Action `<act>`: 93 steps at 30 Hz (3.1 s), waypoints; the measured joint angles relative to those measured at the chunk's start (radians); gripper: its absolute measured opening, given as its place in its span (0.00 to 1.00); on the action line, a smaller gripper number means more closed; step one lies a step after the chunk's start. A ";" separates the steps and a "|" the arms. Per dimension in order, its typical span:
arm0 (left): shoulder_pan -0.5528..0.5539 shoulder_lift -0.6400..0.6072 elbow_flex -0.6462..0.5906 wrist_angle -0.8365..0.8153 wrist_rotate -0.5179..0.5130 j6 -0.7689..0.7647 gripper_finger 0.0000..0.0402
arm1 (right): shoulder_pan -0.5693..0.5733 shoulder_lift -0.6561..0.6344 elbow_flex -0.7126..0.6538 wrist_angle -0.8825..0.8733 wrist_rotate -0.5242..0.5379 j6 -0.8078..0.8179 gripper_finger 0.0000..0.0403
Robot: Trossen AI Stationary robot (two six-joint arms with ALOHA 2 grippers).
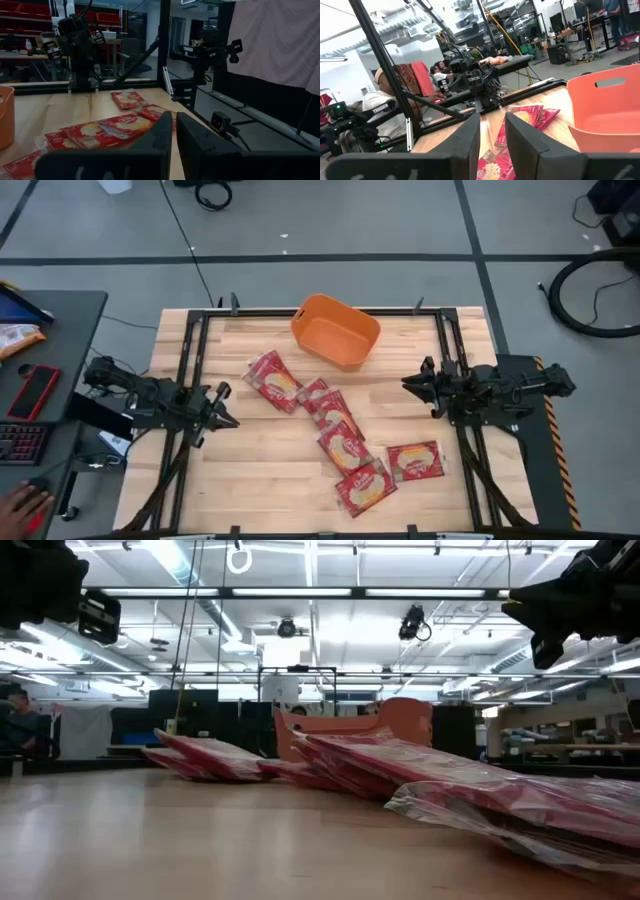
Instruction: Sort popcorn bags into baskets
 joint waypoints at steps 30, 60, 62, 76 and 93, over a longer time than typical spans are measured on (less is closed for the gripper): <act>0.000 0.000 0.000 0.000 0.000 0.000 0.07 | 0.000 0.000 0.000 0.000 0.000 0.000 0.24; 0.000 0.000 0.000 0.003 0.000 -0.002 0.07 | 0.000 0.000 0.000 0.000 0.000 0.000 0.24; 0.000 0.000 0.000 0.027 -0.006 -0.024 0.07 | 0.000 0.000 0.000 0.000 0.000 0.000 0.24; 0.000 0.000 0.000 0.064 0.012 -0.304 0.07 | 0.000 0.000 0.000 0.000 0.000 0.000 0.24; 0.003 0.095 0.000 0.093 -0.054 -0.417 0.07 | 0.000 0.000 0.000 0.000 0.000 0.000 0.24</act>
